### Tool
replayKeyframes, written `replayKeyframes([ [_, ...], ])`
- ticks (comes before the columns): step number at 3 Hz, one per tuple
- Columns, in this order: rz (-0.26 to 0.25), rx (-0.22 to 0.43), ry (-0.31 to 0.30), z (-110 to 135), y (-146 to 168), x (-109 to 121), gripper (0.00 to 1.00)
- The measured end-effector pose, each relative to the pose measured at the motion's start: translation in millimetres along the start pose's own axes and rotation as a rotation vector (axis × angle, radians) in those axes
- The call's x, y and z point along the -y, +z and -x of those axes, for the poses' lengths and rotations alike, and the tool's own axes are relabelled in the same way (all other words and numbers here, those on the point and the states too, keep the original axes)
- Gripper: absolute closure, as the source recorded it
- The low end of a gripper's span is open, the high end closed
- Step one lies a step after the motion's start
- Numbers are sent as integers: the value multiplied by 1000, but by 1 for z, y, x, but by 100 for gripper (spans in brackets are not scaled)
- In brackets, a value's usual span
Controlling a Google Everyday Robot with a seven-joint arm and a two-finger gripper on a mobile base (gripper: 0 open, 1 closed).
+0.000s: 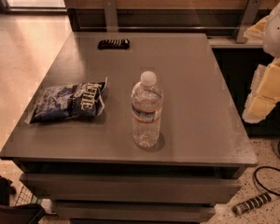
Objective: Move water bottle near rxbar chocolate
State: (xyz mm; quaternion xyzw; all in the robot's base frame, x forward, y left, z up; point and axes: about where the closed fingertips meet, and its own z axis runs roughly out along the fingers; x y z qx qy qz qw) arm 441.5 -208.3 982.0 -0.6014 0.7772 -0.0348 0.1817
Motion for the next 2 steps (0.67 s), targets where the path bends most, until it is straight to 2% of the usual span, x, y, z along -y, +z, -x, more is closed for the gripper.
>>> replayKeyframes([
  [1, 0, 0, 0, 0, 0, 0, 0],
  [2, 19, 98, -10, 10, 7, -4, 0],
])
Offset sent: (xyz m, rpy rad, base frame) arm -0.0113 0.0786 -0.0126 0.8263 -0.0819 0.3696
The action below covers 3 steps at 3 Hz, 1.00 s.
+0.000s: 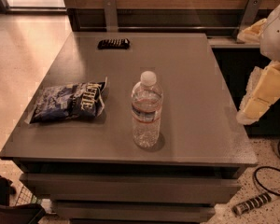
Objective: Move water bottle near rxbar chocolate
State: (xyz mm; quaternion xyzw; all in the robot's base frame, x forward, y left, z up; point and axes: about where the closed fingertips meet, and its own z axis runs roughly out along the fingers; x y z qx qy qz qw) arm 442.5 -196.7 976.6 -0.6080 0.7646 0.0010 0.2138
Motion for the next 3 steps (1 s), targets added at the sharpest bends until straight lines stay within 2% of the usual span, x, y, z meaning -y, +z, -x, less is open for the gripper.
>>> replayKeyframes([
  [1, 36, 171, -21, 18, 12, -7, 0],
  [2, 101, 425, -53, 44, 29, -19, 0],
  [3, 249, 755, -91, 66, 64, -38, 0],
])
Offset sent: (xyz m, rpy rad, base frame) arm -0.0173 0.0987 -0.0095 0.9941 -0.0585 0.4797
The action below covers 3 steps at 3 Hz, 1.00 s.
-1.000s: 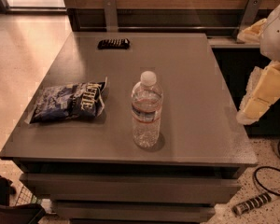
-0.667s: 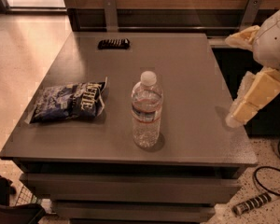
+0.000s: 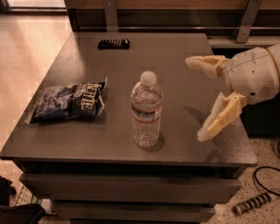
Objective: Move water bottle near rxbar chocolate
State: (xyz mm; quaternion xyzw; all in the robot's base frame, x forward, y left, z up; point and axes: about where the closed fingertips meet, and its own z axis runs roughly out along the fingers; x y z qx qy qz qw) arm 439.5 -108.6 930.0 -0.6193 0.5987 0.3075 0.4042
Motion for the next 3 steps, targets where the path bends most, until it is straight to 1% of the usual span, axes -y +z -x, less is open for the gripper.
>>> replayKeyframes([
  [1, 63, 255, 14, 10, 25, -7, 0],
  [2, 66, 428, 22, 29, 28, -14, 0],
  [3, 66, 428, 22, 29, 28, -14, 0],
])
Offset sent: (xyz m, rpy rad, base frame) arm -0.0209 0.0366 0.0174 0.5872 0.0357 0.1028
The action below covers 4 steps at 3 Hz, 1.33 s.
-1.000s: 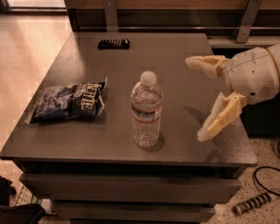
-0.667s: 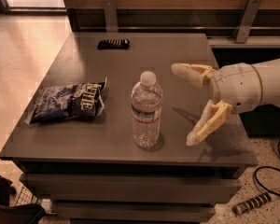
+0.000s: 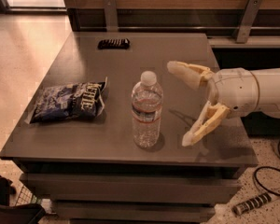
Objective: Move water bottle near rxbar chocolate
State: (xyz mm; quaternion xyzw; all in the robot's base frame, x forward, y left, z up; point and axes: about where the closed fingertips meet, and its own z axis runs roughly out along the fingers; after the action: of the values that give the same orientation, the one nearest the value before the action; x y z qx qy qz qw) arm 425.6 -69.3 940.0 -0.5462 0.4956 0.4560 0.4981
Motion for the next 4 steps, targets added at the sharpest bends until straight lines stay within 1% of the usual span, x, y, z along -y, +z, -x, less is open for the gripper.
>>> replayKeyframes([
  [1, -1, -4, 9, -7, 17, 0, 0],
  [2, -15, 2, 4, -10, 42, -5, 1],
  [3, -15, 5, -9, -9, 56, -8, 30],
  [4, -11, 4, -10, -8, 57, -8, 53],
])
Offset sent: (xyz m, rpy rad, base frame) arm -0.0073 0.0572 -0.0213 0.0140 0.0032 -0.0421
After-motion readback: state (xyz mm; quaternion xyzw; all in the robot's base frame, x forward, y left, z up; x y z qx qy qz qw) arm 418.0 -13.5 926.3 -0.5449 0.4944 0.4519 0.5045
